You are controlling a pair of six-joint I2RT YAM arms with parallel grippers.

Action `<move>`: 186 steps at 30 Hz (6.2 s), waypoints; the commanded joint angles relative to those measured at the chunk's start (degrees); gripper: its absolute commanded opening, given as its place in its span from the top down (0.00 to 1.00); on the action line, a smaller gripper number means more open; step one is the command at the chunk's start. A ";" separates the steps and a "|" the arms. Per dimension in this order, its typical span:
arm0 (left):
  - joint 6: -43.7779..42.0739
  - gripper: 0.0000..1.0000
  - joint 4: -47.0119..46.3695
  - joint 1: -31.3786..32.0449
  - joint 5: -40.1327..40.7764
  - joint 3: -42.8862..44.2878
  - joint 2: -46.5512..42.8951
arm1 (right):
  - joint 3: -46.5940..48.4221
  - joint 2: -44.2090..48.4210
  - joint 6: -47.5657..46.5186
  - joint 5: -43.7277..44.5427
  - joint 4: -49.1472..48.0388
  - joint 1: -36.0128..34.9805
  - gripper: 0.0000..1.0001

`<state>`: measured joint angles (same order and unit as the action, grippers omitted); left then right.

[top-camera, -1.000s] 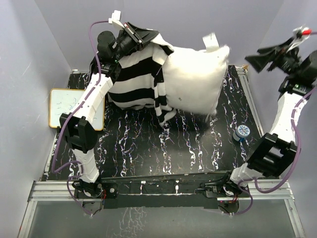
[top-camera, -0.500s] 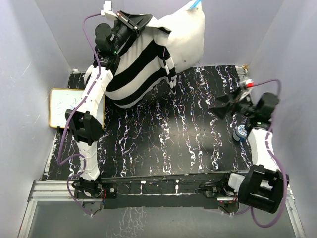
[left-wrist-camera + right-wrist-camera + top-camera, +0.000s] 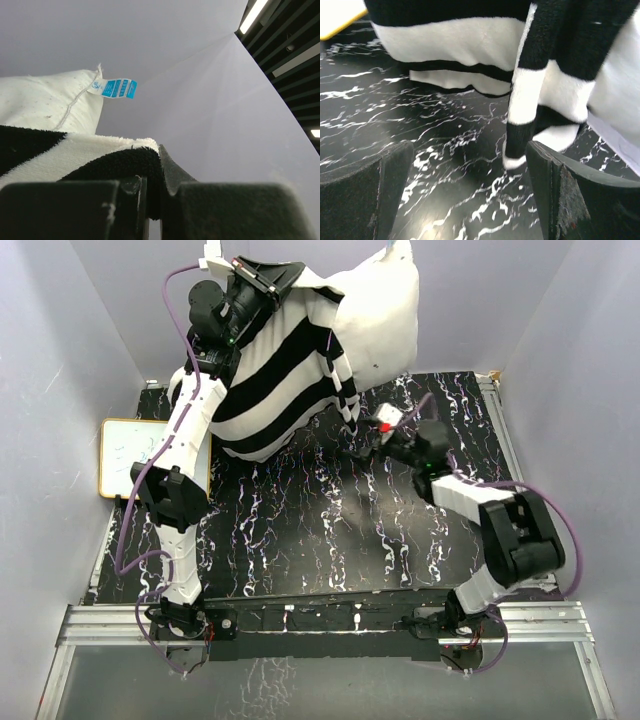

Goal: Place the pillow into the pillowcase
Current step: Stuff the pillow into the pillowcase.

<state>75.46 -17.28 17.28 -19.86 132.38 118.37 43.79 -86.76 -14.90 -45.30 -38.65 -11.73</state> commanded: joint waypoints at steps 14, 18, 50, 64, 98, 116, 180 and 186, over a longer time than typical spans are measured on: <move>2.12 1.00 -8.56 0.12 0.90 6.50 -12.85 | 18.02 -27.72 -8.50 40.43 -26.81 -10.73 0.13; 0.52 1.00 -7.53 0.12 0.71 4.22 -15.00 | 13.99 -26.91 -7.81 35.21 -39.49 -10.34 0.60; -10.72 1.00 -25.99 -7.88 -25.57 -31.22 -15.94 | 62.75 2.07 24.23 -6.68 29.97 15.53 0.92; -23.97 1.00 -31.45 -6.25 -20.36 -29.03 -11.33 | 80.69 -0.03 8.80 -1.37 52.18 -8.65 0.92; -38.63 1.00 -30.24 3.92 -7.95 -47.04 -5.30 | 65.80 5.24 -17.57 10.69 64.36 -22.47 0.92; -28.61 1.00 -45.52 5.52 -10.22 -48.94 0.72 | 53.46 -2.49 -17.69 22.27 67.29 -45.80 0.92; -47.42 0.13 31.43 -12.32 -8.50 -53.84 -49.87 | 76.00 -21.73 -5.65 15.80 63.32 10.64 0.00; -51.30 0.13 40.70 -1.02 6.78 -56.78 -47.37 | 60.79 -23.76 10.86 -7.06 53.75 19.54 0.01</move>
<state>27.62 14.90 12.08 -25.34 77.69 70.11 111.09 -110.43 -17.08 -32.05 23.81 7.22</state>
